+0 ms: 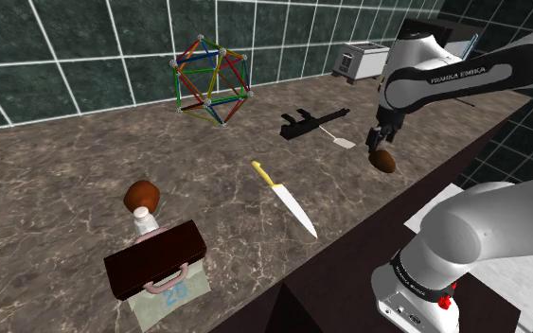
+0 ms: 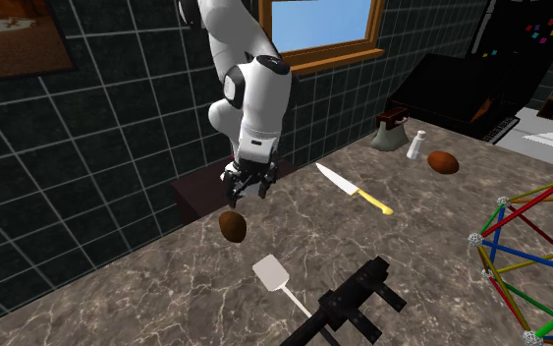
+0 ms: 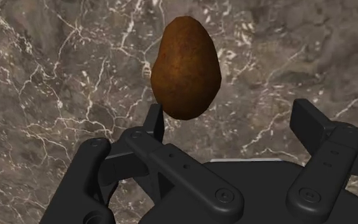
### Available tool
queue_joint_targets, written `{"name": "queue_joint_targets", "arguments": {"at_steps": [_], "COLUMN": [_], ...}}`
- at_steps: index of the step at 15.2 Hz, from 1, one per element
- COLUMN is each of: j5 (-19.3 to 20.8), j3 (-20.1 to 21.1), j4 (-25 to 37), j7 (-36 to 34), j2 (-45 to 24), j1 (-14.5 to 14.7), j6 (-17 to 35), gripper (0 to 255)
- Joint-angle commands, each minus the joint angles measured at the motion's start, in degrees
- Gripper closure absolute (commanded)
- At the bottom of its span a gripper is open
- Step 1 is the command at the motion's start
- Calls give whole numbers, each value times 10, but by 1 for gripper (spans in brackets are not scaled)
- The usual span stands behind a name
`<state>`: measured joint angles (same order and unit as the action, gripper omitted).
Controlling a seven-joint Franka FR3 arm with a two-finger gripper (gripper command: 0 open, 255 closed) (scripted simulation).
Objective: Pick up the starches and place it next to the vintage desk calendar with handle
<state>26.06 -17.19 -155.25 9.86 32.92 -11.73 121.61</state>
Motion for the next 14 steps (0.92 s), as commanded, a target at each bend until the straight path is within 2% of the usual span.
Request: {"name": "queue_joint_targets", "arguments": {"at_steps": [1, 3, 10, 14], "j5": [24, 41, 63, 65], "j3": [-15, -27, -45, -46], "j4": [-4, -3, -20, -21], "j7": [-6, -10, -19, -20], "j2": [-33, -61, -112, -117], "j1": [-14, -24, -34, -35], "j6": [50, 87, 157, 163], "gripper": [0, 0, 0, 0]}}
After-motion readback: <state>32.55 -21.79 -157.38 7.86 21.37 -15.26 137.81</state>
